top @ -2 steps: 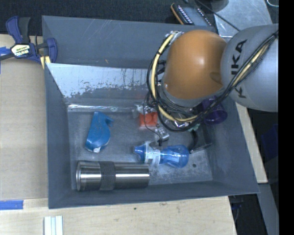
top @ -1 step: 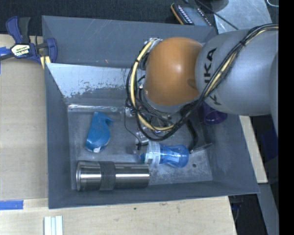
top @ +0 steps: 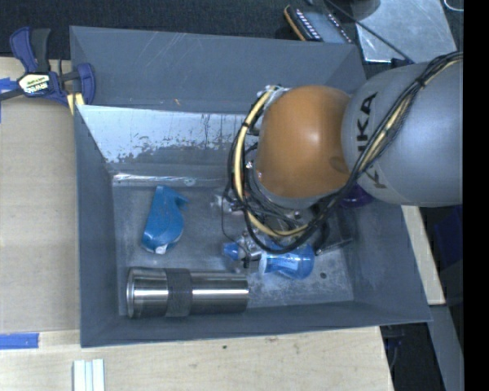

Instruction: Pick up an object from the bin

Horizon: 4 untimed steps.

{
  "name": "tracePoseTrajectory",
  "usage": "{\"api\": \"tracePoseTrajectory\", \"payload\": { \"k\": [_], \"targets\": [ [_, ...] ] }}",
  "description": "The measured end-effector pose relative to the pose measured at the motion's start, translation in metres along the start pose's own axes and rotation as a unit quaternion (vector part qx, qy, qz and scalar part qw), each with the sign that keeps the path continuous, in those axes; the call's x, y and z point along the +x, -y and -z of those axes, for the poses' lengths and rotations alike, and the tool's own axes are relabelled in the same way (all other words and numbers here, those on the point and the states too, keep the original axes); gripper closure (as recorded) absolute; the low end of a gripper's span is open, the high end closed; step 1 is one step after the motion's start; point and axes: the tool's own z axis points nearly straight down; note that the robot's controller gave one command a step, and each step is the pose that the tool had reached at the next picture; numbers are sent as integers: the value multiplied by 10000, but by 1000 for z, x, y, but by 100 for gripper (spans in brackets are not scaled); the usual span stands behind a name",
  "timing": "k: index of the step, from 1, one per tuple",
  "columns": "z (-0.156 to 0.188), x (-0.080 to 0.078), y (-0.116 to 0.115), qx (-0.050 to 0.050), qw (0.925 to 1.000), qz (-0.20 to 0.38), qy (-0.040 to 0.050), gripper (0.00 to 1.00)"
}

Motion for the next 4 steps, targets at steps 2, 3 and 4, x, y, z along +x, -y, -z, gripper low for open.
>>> {"api": "tracePoseTrajectory", "payload": {
  "k": [2,3,4],
  "targets": [
    [-64,-13,51,5,9758,2185,30,0],
    [-64,-17,64,0,9753,2209,15,0],
    [-72,-54,101,-63,9142,4052,-77,0]
  ]
}}
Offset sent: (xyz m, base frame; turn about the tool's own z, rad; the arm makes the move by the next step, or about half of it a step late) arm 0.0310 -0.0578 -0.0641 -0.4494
